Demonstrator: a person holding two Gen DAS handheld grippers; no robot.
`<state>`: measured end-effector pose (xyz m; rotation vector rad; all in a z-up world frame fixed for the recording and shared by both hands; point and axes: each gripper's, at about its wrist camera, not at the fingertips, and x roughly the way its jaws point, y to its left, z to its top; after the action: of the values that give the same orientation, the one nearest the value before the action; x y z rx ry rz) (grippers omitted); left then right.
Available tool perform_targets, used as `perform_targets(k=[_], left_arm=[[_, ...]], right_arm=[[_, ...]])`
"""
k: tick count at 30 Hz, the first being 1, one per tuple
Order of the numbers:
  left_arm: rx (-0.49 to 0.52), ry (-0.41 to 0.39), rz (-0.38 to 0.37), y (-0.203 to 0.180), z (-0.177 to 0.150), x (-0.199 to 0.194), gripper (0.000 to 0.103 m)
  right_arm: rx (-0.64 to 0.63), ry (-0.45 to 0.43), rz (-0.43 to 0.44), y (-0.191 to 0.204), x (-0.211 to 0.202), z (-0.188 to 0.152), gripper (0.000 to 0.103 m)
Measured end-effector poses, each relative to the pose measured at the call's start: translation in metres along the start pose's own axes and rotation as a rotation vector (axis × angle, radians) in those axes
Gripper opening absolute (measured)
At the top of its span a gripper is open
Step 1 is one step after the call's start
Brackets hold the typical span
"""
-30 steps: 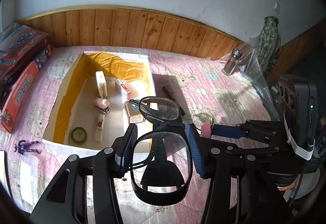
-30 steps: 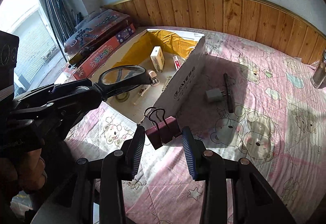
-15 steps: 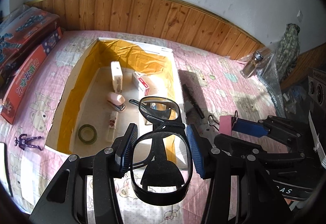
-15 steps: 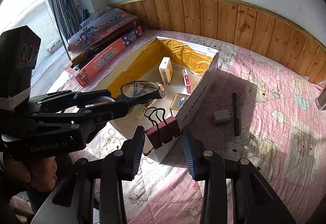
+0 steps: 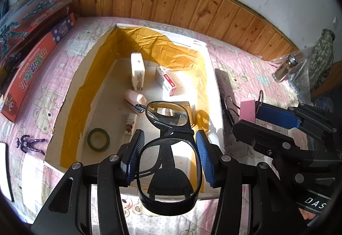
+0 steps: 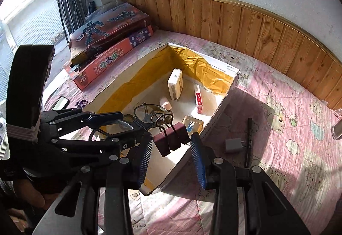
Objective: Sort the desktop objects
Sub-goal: 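Carry the glasses and binder clip over the cardboard box with both tools, then open both tools to release the glasses and binder clip into the box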
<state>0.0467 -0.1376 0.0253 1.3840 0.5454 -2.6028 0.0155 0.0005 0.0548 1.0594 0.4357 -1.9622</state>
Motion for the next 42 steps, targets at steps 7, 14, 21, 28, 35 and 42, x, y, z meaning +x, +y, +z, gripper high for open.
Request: perform_targets(k=[7,14,21,28,35,42], left_arm=[[-0.052,0.036,0.005,0.012,0.006,0.016,0.052],[-0.089,0.079,0.0,0.017,0.009,0.032,0.052],[-0.112,0.115,-0.022,0.016,0.012,0.042,0.052],[-0.159,0.171,-0.054,0.02,0.009,0.053,0.052],[-0.221,0.211,-0.11,0.029,0.01,0.059,0.052],[-0.331,0.262,-0.23,0.048,0.016,0.064,0.052]], right_arm=[[-0.007,0.017,-0.003,-0.004,0.019,0.016,0.039],[-0.005,0.047,0.001,-0.009,0.04,0.026,0.039],[-0.006,0.073,0.008,-0.011,0.059,0.04,0.039],[-0.002,0.111,0.018,-0.012,0.083,0.054,0.039],[0.012,0.156,0.025,-0.015,0.108,0.069,0.039],[0.05,0.214,0.051,-0.016,0.135,0.083,0.039]])
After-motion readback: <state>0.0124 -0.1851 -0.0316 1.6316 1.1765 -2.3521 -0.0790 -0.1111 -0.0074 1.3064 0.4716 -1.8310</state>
